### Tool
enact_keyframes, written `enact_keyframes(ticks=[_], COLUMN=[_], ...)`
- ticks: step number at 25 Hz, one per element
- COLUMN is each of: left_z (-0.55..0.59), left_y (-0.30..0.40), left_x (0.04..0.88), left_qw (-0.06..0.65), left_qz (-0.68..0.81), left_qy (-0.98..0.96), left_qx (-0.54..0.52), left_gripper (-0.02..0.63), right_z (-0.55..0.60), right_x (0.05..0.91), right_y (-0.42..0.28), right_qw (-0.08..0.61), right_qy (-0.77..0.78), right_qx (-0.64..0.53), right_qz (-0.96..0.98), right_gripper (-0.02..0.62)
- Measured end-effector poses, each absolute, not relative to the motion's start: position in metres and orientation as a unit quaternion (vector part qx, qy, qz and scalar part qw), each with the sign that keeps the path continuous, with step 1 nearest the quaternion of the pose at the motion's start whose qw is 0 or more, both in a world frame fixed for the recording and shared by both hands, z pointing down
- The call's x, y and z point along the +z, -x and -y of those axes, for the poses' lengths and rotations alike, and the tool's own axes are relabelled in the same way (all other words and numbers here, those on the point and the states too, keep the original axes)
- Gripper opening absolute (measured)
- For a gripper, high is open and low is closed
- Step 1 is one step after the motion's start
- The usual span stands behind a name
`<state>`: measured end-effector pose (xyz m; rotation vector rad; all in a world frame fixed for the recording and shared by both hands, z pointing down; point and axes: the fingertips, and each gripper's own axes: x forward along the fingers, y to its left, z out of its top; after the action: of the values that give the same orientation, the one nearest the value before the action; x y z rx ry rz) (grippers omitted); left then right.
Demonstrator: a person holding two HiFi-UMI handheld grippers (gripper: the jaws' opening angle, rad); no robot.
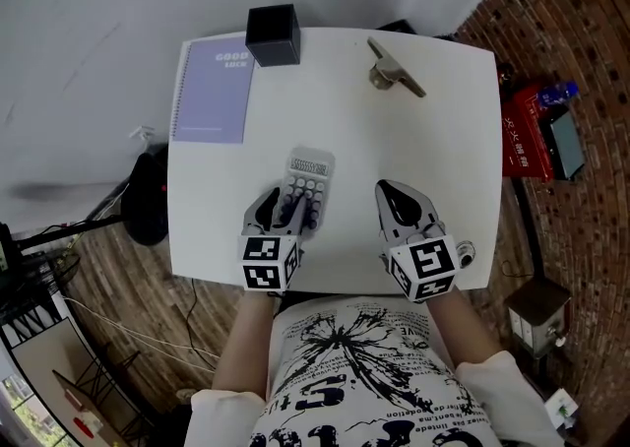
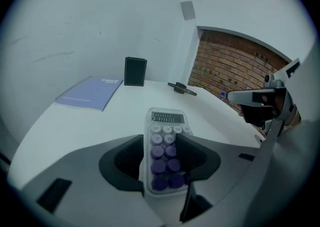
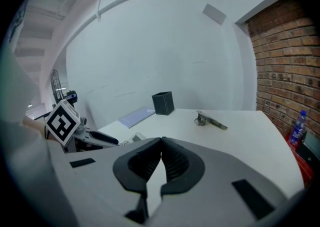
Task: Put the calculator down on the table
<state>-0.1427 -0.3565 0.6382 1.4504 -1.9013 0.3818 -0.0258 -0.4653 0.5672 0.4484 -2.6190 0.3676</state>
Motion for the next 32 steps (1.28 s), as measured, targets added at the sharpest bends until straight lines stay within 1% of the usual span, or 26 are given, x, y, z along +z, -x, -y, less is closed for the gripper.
enact_keyframes(ticks=[3,7,10,13,17,21,24,27,32], left_z=[0.356,0.356,0.355,0.351,0.34,0.324,0.312,0.3,0.29], left_y=[0.144,0.141,0.144,0.15,0.157,0.159,0.159,0.159,0.162], left_x=[0.628,0.596,0.556,0.512,0.459,0.412,0.384,0.366,0.354], left_qw=[0.335,0.307,0.258,0.209,0.168,0.135,0.113,0.097,0.078], left_qz=[0.733,0.731,0.734,0.736,0.729,0.713,0.699,0.692,0.688], left_qy=[-0.569,-0.591,-0.614,-0.63,-0.653,-0.681,-0.702,-0.711,-0.718], left_qx=[0.162,0.15,0.135,0.13,0.113,0.093,0.077,0.071,0.072], left_gripper=[0.204,0.193,0.162,0.147,0.093,0.02,0.014,0.014,0.014], right_z=[0.46,0.451,0.444,0.438,0.428,0.42,0.409,0.396,0.381], right_x=[0.561,0.544,0.526,0.506,0.475,0.442,0.415,0.396,0.383], right_y=[0.029,0.03,0.035,0.039,0.043,0.041,0.044,0.047,0.051], right_qw=[0.229,0.225,0.215,0.205,0.191,0.165,0.141,0.135,0.123], right_qy=[-0.165,-0.167,-0.167,-0.174,-0.188,-0.211,-0.213,-0.21,-0.205], right_qx=[0.133,0.127,0.132,0.122,0.102,0.101,0.088,0.054,0.041], right_qz=[0.95,0.952,0.953,0.955,0.958,0.958,0.963,0.967,0.97], right_gripper=[0.014,0.014,0.014,0.014,0.014,0.014,0.014,0.014,0.014])
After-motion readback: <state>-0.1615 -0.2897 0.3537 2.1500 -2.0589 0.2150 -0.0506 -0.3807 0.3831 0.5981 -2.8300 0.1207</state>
